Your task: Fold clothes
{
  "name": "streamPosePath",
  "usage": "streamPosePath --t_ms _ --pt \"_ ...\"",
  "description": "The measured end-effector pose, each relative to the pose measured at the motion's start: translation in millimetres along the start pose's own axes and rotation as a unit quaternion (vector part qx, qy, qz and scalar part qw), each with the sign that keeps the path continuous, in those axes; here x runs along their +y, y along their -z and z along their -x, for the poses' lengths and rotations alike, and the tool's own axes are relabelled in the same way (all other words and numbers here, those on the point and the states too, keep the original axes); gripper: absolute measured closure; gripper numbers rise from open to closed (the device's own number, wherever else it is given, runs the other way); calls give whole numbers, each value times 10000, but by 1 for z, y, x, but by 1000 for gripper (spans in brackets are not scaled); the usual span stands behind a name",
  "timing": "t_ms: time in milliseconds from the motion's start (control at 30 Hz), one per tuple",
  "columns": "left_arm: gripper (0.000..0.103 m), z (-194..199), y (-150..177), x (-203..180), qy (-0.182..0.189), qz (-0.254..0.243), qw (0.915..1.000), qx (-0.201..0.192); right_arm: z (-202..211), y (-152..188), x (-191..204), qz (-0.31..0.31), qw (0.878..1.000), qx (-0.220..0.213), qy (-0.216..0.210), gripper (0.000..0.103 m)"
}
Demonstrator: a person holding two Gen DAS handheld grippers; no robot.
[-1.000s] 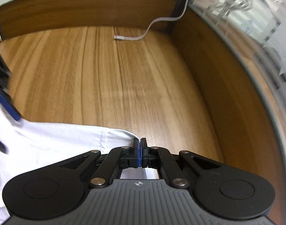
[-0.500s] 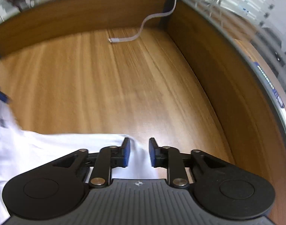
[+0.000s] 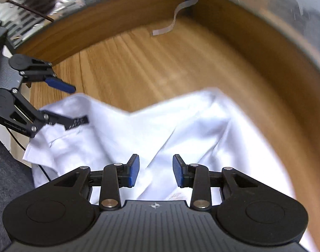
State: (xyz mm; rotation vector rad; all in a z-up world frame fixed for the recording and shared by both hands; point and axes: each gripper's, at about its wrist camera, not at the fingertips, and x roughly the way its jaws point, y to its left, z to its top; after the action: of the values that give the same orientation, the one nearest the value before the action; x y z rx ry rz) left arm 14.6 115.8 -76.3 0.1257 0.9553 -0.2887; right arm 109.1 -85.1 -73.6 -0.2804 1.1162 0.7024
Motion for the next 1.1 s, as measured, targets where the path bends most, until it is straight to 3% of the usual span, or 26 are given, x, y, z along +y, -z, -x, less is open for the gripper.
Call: streamPosePath --t_ms 133,300,333,367,400,467,567,667,833,933,1000,1100 --pt "39 -12 -2 -8 -18 -378 9993 31 -23 16 8 -320 9993 212 -31 63" --pt "39 -30 -8 -30 128 -935 9955 10 -33 23 21 -268 9991 337 46 60" --pt "39 -33 -7 -36 60 -1077 9942 2 -31 24 24 -232 9992 297 105 68" --pt "38 -36 -6 -42 -34 -1209 9927 -6 -27 24 24 -272 9993 218 120 82" --pt "39 -40 -5 -48 -128 -1341 9909 -14 -22 23 23 -313 9993 139 134 85" --pt "52 -44 -4 -54 -377 -1427 9890 -68 -9 21 22 -454 9989 -69 108 94" --pt "72 -42 0 -53 -773 -1315 9881 -188 9 15 21 -521 9983 -269 -20 95" --pt "80 -33 5 -46 -1166 -1097 9865 -339 16 9 20 -492 9982 -314 -161 94" --pt "82 -8 14 -27 -1546 -300 9860 -544 18 2 5 -595 9976 -356 -60 92" --pt "81 -9 19 -30 -1742 -242 9829 -555 10 -1 -13 -764 9964 -276 246 92" --pt "81 -15 17 -30 -1726 -243 9837 -443 4 -5 -26 -814 9956 -237 403 92" --pt "81 -14 11 -24 -1523 -100 9866 -582 -3 -13 -41 -813 9951 -240 518 92"
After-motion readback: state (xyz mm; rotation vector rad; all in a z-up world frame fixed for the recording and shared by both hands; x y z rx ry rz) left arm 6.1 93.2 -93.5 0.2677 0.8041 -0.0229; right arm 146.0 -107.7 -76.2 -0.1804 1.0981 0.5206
